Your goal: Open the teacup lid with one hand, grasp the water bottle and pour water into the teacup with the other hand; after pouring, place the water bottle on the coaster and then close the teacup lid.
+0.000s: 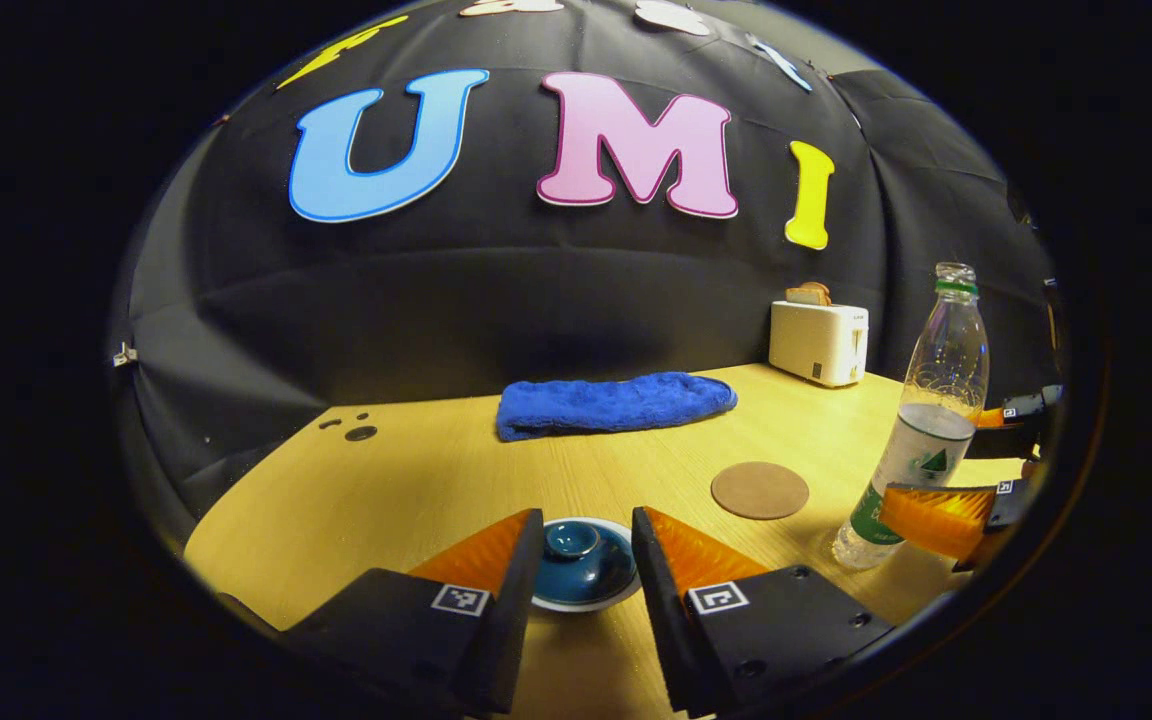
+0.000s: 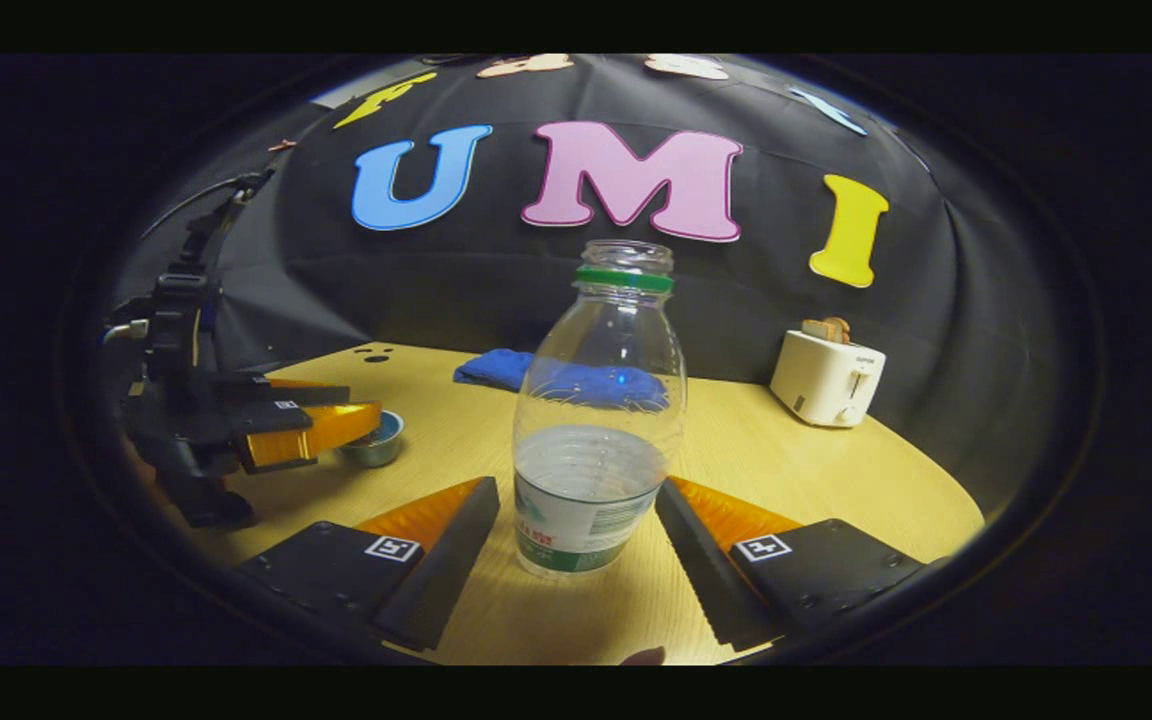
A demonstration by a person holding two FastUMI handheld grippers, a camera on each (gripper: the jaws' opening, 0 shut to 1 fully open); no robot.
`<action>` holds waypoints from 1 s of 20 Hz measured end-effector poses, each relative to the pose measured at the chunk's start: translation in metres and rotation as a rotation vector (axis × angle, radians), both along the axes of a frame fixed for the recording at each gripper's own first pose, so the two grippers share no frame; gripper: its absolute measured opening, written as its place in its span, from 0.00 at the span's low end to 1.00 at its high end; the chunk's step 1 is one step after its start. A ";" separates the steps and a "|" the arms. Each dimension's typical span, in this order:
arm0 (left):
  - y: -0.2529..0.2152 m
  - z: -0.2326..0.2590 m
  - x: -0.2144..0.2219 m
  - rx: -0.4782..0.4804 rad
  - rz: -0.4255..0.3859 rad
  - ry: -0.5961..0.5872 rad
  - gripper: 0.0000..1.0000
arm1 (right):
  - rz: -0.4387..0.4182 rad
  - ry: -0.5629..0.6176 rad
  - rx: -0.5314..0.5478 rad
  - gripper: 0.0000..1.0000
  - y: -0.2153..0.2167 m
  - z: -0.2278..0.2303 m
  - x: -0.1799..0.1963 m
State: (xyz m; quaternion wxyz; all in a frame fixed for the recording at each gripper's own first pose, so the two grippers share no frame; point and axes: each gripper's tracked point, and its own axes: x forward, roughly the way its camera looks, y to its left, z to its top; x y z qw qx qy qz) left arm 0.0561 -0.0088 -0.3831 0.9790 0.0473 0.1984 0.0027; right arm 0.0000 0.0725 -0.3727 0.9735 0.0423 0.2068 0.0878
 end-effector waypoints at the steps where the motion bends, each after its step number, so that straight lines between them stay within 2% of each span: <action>1: 0.002 -0.004 0.000 0.003 0.009 0.001 0.56 | 0.002 0.000 0.000 0.98 0.000 -0.001 0.000; 2: 0.002 -0.004 0.001 0.004 0.014 -0.001 0.55 | 0.004 0.000 0.001 0.98 0.000 -0.001 0.000; 3: 0.002 -0.005 0.002 0.008 0.014 -0.006 0.48 | 0.006 0.001 0.003 0.98 0.001 -0.002 0.000; 4: 0.004 -0.005 0.002 0.017 0.015 -0.007 0.51 | 0.007 0.001 0.003 0.98 0.001 -0.003 0.000; 5: 0.004 -0.006 0.002 0.024 0.010 -0.009 0.41 | 0.008 0.001 0.004 0.98 0.002 -0.003 0.000; 6: 0.004 -0.006 0.001 0.034 0.013 -0.010 0.45 | 0.008 0.000 0.005 0.98 0.002 -0.004 0.001; 7: 0.004 -0.005 0.002 0.041 0.012 -0.018 0.34 | 0.008 0.001 0.005 0.98 0.003 -0.005 0.001; 8: 0.004 -0.003 0.003 0.047 0.010 -0.024 0.30 | 0.007 0.001 0.007 0.98 0.002 -0.005 0.001; 16: 0.010 0.052 0.001 0.058 0.035 -0.113 0.31 | 0.001 0.009 0.017 0.98 0.000 -0.013 0.000; 17: 0.015 0.056 -0.001 0.056 0.049 -0.115 0.34 | 0.001 0.009 0.019 0.98 0.000 -0.014 -0.002; 20: 0.034 0.065 -0.013 0.051 0.097 -0.112 0.27 | -0.001 0.004 0.023 0.98 0.001 -0.017 -0.001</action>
